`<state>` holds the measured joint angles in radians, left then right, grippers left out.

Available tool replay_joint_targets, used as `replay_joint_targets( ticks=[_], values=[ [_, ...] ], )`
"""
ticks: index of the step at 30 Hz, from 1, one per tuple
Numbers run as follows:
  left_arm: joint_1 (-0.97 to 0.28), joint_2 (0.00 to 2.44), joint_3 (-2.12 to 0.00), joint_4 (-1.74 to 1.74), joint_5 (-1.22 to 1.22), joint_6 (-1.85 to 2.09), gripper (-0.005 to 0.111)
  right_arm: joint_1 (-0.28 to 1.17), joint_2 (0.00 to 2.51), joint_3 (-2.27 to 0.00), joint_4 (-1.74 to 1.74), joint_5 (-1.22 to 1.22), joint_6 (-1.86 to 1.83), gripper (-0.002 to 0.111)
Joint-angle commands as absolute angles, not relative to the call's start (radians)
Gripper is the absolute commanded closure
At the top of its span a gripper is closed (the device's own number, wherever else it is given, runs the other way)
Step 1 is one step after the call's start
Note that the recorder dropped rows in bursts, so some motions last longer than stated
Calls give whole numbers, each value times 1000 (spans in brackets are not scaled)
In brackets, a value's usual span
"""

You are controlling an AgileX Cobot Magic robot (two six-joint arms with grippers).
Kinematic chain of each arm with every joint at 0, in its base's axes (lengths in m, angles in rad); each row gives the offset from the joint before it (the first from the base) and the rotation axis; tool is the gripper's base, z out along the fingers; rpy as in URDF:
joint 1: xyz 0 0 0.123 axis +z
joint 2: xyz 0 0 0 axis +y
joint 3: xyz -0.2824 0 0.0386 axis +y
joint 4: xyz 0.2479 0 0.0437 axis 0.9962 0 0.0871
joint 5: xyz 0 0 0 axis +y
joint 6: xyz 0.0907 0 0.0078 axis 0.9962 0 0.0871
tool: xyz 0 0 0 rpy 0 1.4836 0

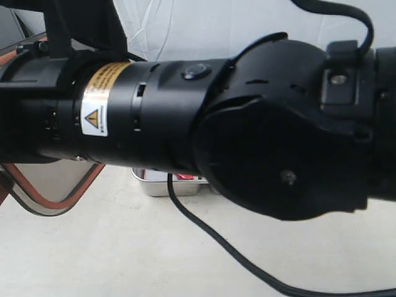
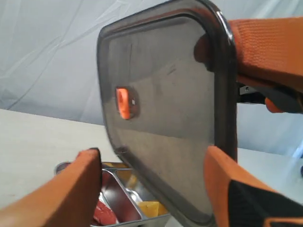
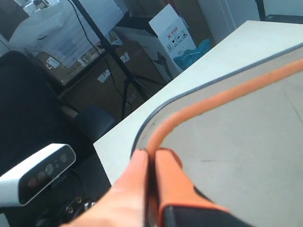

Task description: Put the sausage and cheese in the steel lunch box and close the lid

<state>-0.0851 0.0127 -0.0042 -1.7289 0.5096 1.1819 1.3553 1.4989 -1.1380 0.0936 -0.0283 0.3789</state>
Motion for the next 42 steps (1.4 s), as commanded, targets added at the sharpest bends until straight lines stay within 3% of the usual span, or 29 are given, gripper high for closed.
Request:
replay_joint_targets(
  ticks=[1,25,37,42],
  values=[
    [-92,6,-15,-1744,541,1249,44,1357,1511,-1153,66,-38,365,108],
    [-92,6,-15,-1637,522,1257,44,1347,1451,-1153,-67,50,365,108],
    [-92,6,-15,-1744,632,1270,44,1347,1531,-1153,-63,-101,365,108],
    [-92,6,-15,-1744,586,1355,50,1376,1560,-1153,-46,-150,365,108]
  ],
)
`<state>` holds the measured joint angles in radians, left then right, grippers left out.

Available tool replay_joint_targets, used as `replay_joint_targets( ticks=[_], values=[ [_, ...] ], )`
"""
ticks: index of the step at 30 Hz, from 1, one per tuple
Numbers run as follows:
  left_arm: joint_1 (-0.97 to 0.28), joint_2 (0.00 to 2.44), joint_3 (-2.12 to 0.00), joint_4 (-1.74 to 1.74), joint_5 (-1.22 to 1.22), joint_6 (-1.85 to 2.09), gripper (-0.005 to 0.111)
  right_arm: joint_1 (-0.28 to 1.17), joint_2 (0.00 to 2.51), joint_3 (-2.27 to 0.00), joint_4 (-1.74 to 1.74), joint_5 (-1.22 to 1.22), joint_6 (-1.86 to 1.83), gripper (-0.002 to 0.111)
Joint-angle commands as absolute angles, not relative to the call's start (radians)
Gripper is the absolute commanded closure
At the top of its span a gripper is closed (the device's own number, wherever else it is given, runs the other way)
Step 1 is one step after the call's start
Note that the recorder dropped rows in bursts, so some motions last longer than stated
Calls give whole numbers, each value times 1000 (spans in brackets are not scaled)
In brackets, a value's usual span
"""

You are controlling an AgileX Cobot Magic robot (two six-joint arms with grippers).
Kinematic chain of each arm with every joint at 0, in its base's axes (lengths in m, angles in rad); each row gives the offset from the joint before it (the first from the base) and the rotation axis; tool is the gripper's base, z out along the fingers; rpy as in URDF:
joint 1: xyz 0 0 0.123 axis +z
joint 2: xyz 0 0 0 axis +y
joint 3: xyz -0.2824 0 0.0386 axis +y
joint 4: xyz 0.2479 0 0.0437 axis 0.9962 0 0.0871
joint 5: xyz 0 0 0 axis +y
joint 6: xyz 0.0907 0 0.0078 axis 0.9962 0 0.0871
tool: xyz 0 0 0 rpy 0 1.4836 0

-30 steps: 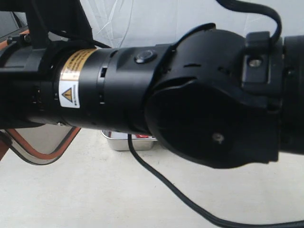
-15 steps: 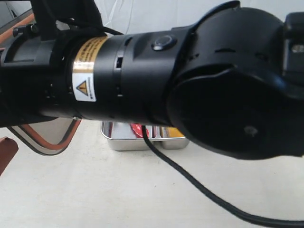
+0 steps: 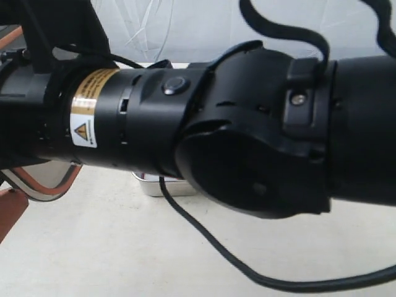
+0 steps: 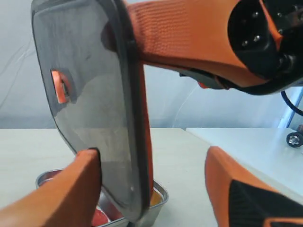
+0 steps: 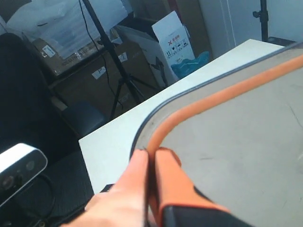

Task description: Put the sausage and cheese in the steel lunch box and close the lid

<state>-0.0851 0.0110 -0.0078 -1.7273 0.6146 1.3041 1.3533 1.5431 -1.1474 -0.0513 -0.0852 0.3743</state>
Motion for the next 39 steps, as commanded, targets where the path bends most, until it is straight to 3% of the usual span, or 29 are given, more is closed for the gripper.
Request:
replay_joint_targets(
  ticks=[1,6,11,12,19,28,33,39],
  values=[
    [-92,6,-15,-1744,571,1364,51,1388,1564,-1153,-39,-165,365,108],
    [-92,6,-15,-1744,491,1391,59,1432,1579,-1153,-20,-186,369,108],
    [-92,6,-15,-1744,488,1445,104,1445,1576,-1153,-20,-160,369,108],
    [-92,6,-19,-1744,487,1466,106,1442,1573,-1153,-20,-146,365,108],
    [-92,6,-99,-1744,381,1637,106,1398,1503,-1153,-20,91,354,104],
    [-92,6,-197,-1622,287,1713,106,1334,1428,-1153,-16,311,359,56],
    [-92,6,-283,-1258,388,1713,106,1279,1381,-1152,-16,447,359,56],
    [-130,6,-351,-742,472,1644,106,1077,1361,-1152,73,502,370,55]
  ],
)
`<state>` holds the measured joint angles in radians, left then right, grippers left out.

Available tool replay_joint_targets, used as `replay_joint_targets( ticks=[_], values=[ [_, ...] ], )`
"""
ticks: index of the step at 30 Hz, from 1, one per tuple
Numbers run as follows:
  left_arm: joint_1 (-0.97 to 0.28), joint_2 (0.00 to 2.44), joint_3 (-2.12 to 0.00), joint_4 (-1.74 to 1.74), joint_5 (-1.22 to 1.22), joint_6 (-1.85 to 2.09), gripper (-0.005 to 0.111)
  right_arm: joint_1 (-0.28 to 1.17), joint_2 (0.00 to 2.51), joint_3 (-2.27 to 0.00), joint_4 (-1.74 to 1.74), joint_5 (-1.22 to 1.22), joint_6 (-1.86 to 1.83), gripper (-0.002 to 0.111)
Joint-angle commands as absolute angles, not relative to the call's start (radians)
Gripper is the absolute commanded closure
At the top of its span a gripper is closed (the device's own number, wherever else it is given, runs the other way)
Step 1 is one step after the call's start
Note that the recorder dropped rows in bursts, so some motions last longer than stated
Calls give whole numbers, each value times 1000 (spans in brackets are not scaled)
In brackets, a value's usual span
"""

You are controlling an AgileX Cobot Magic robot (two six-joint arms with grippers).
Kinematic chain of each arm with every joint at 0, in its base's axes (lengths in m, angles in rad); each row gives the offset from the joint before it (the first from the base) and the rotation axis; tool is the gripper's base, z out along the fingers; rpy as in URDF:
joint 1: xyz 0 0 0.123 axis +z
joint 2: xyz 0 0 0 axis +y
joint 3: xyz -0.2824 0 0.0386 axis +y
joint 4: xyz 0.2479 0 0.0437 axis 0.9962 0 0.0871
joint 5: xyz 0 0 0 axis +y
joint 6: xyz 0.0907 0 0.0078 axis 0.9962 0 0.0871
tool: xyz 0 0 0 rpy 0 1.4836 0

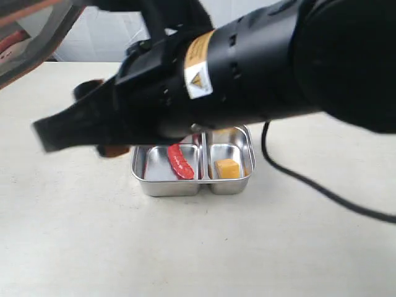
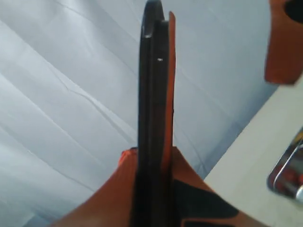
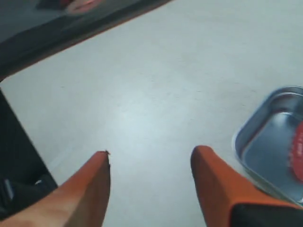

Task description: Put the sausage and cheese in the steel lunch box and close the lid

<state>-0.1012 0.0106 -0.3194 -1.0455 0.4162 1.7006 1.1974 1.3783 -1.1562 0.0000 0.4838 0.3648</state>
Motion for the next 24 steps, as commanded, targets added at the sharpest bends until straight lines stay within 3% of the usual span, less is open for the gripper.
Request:
replay_joint_targets(
  ticks=[1,6,12,21,24],
  values=[
    [-137,6,-353,-663,489,1631,106,1041,1361,-1152,120,495,365,55],
    [-180,6,-354,-452,550,1629,107,925,1404,-1152,523,481,140,55],
    [-251,26,-357,-425,546,1633,107,841,1528,-1152,1154,694,-437,55],
    [-332,24,-442,-416,602,1633,107,598,1690,-1152,1399,1221,-727,55],
    [-341,24,-442,-416,644,1633,107,582,1720,-1152,1473,1221,-784,55]
  ],
)
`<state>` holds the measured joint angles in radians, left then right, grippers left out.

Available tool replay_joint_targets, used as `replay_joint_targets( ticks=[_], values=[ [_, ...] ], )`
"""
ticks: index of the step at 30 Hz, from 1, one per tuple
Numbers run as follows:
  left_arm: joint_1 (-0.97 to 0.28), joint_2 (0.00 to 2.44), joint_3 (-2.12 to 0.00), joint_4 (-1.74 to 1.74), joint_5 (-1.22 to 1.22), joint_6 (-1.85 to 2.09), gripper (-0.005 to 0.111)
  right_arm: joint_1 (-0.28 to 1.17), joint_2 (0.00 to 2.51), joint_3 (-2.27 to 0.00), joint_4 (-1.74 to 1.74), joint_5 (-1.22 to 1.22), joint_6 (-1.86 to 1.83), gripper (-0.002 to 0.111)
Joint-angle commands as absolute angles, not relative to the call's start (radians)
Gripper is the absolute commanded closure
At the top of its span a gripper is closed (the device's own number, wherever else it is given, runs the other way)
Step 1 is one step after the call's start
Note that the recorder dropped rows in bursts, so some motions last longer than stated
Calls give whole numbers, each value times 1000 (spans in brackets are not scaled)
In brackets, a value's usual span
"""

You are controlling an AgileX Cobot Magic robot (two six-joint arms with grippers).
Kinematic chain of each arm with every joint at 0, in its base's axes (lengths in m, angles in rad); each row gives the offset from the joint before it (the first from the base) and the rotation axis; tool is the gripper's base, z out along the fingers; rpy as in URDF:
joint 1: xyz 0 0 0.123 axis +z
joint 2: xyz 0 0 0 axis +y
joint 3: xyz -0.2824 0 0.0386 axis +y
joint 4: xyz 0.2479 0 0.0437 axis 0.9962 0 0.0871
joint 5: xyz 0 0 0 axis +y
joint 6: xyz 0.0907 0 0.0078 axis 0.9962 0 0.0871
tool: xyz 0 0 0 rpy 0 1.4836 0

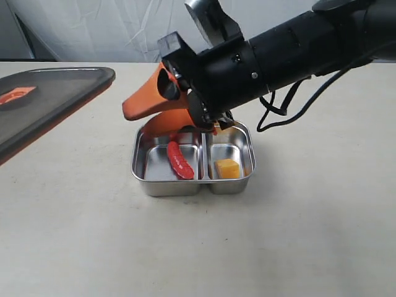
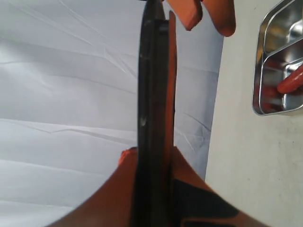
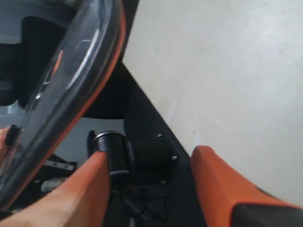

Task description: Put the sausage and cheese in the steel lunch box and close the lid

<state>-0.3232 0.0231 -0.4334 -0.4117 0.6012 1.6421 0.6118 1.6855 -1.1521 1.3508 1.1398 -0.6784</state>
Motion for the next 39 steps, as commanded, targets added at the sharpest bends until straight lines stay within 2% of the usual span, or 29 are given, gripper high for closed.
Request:
replay_joint_targets(
  ticks=[1,14,20,21,23,24,30,35,39],
  values=[
    [-341,24,-442,-416,651,1633,107,582,1728,-1152,1473,1221,-784,55],
    [-341,24,-442,-519,695,1711,107,585,1784,-1152,1583,1221,-785,55],
    [-341,24,-436,-609,710,1764,107,640,1826,-1152,1610,1221,-795,56],
    [-341,24,-429,-611,720,1764,107,640,1826,-1152,1623,1221,-807,63],
    [-341,24,-420,-619,733,1764,107,640,1826,-1152,1623,1221,-816,90],
    [-341,24,-414,-619,742,1764,107,640,1826,-1152,1621,1221,-845,107],
    [-341,24,-402,-606,742,1760,106,640,1816,-1152,1520,1221,-916,108],
    [-341,24,-402,-533,740,1679,90,640,1793,-1152,1418,1221,-916,108],
    [-341,24,-402,-523,740,1609,63,640,1777,-1152,1425,1221,-917,108]
  ],
)
